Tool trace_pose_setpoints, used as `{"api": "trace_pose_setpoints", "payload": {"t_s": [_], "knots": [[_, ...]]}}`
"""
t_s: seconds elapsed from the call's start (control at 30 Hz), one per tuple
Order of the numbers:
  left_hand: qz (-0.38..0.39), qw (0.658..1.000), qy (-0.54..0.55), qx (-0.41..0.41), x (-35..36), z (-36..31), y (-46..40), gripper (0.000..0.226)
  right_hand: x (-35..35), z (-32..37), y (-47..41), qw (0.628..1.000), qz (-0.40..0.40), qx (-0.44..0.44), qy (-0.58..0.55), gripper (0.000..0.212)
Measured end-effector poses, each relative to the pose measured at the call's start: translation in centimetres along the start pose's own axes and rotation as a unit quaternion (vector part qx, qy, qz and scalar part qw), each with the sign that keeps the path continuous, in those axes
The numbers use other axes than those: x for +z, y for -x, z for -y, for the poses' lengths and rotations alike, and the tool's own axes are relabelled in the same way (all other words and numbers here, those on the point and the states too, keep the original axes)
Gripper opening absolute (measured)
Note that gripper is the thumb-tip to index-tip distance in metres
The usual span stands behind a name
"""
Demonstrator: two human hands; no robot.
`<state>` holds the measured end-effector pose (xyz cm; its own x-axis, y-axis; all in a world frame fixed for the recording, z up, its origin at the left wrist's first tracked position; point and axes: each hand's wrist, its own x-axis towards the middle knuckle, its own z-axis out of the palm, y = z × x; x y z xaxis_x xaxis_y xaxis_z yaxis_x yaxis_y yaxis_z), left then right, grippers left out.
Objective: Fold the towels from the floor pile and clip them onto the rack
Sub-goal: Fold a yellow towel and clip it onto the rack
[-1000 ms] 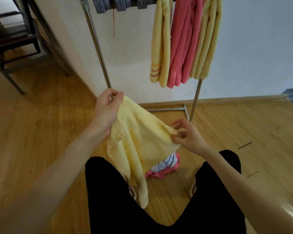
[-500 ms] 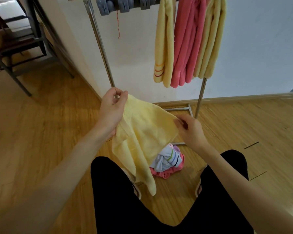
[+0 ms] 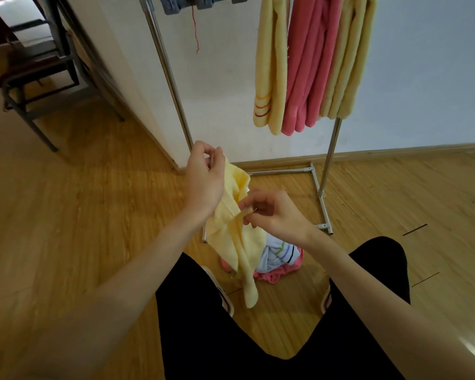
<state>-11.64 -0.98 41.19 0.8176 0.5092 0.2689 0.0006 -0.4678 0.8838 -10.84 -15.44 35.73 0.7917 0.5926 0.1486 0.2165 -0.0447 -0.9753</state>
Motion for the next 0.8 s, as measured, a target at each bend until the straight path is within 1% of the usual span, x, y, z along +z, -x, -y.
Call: {"api": "trace_pose_setpoints", "payload": {"t_s": [0.07, 0.2, 0.3, 0.4, 0.47, 0.5, 0.57, 0.63, 0.7, 0.8], "knots": [[-0.009, 1.0, -0.003, 0.004, 0.3, 0.4, 0.1, 0.014, 0.1, 0.0, 0.1, 1.0, -0.005, -0.001, -0.016, 0.014], [-0.02, 1.0, 0.005, 0.009, 0.9, 0.9, 0.4, 0.015, 0.3, 0.1, 0.1, 1.0, -0.017, -0.018, -0.013, 0.018], [-0.03, 0.999, 0.011, -0.015, 0.8, 1.0, 0.4, 0.014, -0.3, 0.1, 0.0, 0.999, -0.032, -0.014, -0.004, 0.014], [-0.005, 0.997, 0.032, -0.068, -0.1, 1.6, 0.3, 0.011, -1.9, 0.4, -0.1, 0.999, -0.047, -0.017, 0.006, 0.011], [0.045, 0.986, 0.068, -0.147, -0.7, 2.1, 0.4, 0.007, -3.2, 0.9, -0.4, 0.998, -0.043, -0.03, 0.04, 0.01], [0.071, 0.974, 0.091, -0.197, -1.0, 2.3, 0.5, 0.005, -3.7, 1.2, -0.6, 0.997, -0.037, -0.037, 0.065, 0.01], [0.111, 0.944, 0.125, -0.286, -1.5, 2.7, 0.9, 0.01, -4.7, 1.8, -0.7, 0.992, -0.016, -0.046, 0.118, 0.01], [0.133, 0.922, 0.137, -0.338, -1.8, 3.4, 1.3, 0.017, -5.4, 2.4, -0.8, 0.987, 0.013, -0.041, 0.155, 0.009], [0.142, 0.919, 0.115, -0.35, -2.0, 4.1, 1.4, 0.023, -6.0, 3.0, -0.8, 0.983, 0.039, -0.034, 0.175, 0.011], [0.152, 0.936, 0.026, -0.315, -2.2, 5.0, 1.2, 0.025, -7.0, 3.8, -0.5, 0.978, 0.061, -0.022, 0.197, 0.015]]}}
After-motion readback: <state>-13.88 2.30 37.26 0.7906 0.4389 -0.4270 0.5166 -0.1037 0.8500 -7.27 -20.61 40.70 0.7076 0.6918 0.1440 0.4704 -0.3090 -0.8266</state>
